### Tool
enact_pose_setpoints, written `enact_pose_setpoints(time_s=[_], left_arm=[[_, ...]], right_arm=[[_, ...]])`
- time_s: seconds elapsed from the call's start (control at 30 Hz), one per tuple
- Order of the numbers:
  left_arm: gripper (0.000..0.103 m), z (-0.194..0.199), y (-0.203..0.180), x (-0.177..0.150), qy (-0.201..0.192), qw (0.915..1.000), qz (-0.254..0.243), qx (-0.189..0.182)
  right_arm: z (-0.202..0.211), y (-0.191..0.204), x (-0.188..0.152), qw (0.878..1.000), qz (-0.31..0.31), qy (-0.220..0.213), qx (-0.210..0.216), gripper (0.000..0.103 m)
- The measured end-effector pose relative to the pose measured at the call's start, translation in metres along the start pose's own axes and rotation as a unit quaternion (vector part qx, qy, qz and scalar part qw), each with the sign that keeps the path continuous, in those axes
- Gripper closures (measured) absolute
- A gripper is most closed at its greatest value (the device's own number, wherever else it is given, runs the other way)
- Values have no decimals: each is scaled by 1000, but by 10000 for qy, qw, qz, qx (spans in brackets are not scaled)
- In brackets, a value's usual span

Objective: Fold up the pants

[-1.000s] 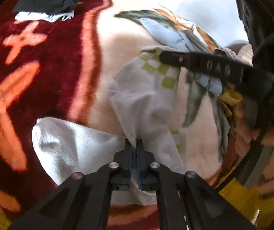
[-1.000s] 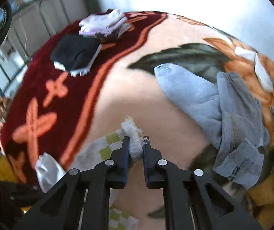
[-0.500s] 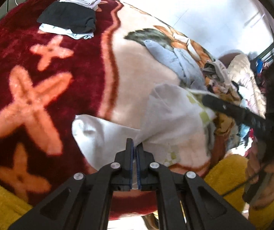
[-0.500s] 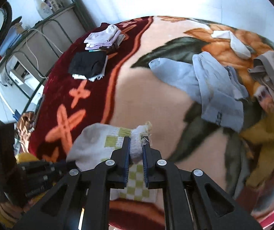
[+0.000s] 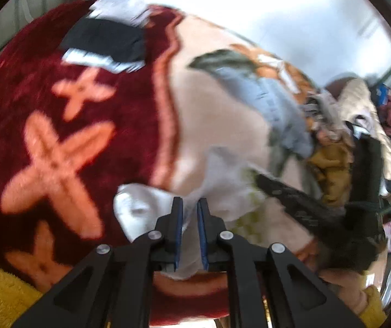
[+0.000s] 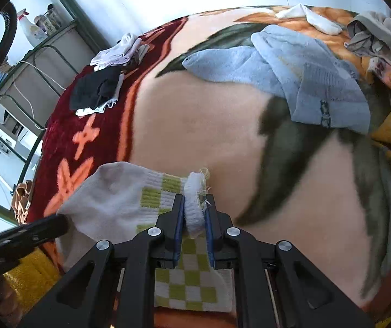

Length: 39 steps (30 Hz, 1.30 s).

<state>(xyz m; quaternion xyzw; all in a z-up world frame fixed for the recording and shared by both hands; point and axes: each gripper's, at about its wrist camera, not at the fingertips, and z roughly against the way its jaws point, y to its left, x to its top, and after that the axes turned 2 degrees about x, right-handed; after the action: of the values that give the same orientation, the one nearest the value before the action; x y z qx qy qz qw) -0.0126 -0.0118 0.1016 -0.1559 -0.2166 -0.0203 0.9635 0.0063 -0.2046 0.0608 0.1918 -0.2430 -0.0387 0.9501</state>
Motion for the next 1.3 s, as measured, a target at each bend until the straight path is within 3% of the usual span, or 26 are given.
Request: enact_pose_setpoints(time_s=[0.17, 0.37, 0.53, 0.67, 0.8, 0.97, 1.1, 1.3], left_arm=[[93, -3, -28, 12, -109, 9997, -163, -133], [93, -17, -32, 16, -30, 9996, -31, -296], [93, -62, -23, 19, 207, 9997, -114, 103], [93, -95, -6, 10, 637, 9970, 56, 433], [92, -96, -5, 5, 522, 9976, -106, 448], [92, -90, -4, 7, 508, 9979, 79, 390], [92, -65, -9, 4, 401, 9989, 151, 205], [92, -48, -15, -13, 421, 9991, 91, -13]], right_arm=[[-2, 5, -2, 9999, 58, -20, 144, 89], [-1, 11, -1, 9993, 230, -105, 273, 89], [-2, 7, 2, 9991, 176, -99, 368, 90], [19, -5, 13, 9979, 182, -613, -137, 90], [35, -32, 24, 9956, -174, -817, -432, 90], [34, -36, 16, 9995, -87, -198, -224, 88], [21, -13, -2, 9984, 475, 236, -219, 71], [-10, 9, -11, 9924, 1044, 587, -271, 71]])
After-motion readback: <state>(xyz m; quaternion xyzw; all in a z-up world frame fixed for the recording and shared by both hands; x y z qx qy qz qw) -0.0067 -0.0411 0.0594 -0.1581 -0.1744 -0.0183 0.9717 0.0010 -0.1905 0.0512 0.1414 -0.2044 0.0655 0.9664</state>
